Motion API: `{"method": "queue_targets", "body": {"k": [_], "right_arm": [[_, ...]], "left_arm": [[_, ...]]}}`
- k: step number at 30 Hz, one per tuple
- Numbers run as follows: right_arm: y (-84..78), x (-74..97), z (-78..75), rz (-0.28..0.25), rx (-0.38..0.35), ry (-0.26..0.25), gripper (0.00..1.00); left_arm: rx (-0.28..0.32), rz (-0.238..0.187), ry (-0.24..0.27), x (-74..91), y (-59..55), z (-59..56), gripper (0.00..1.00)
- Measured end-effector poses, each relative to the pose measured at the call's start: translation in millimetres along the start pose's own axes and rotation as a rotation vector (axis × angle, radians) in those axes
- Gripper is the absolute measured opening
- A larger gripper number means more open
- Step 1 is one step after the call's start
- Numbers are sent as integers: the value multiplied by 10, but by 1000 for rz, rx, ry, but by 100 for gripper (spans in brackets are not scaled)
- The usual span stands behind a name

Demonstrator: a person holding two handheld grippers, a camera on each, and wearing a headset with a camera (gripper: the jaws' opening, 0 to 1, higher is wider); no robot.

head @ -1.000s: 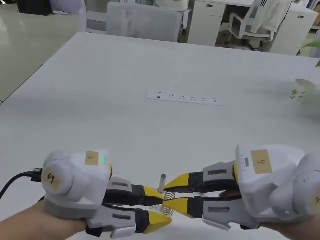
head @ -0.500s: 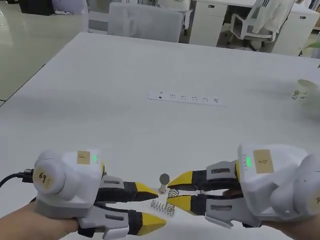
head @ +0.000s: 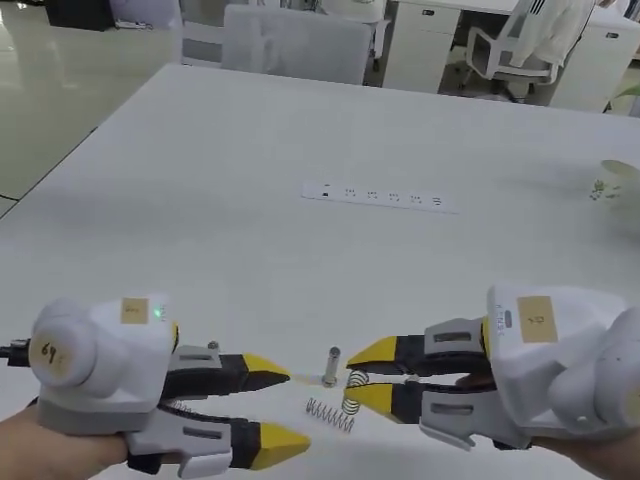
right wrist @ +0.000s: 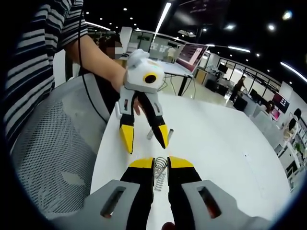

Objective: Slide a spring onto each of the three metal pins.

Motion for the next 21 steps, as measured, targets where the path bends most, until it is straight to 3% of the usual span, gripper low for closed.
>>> {"method": "queue_targets", "body": {"k": [14,21], "right_arm": [[-52,26,-59,12,-3,-25,7],[-87,47,-73,23,-3,-38,7]], "left_arm": [[39,-1,45,277,-91,52,47],[74,-14,131,502,-162,194,55]]}}
Point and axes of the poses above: the centre of the closed fingertips' face, and the gripper's own axes: x roughly backward along the fingers, z roughly to its left, y roughly out of its top, the point moved 2 cm from there along x, roughly backward along the fingers, and after that the axes turned 1 degree about z, right-handed, at the moved point
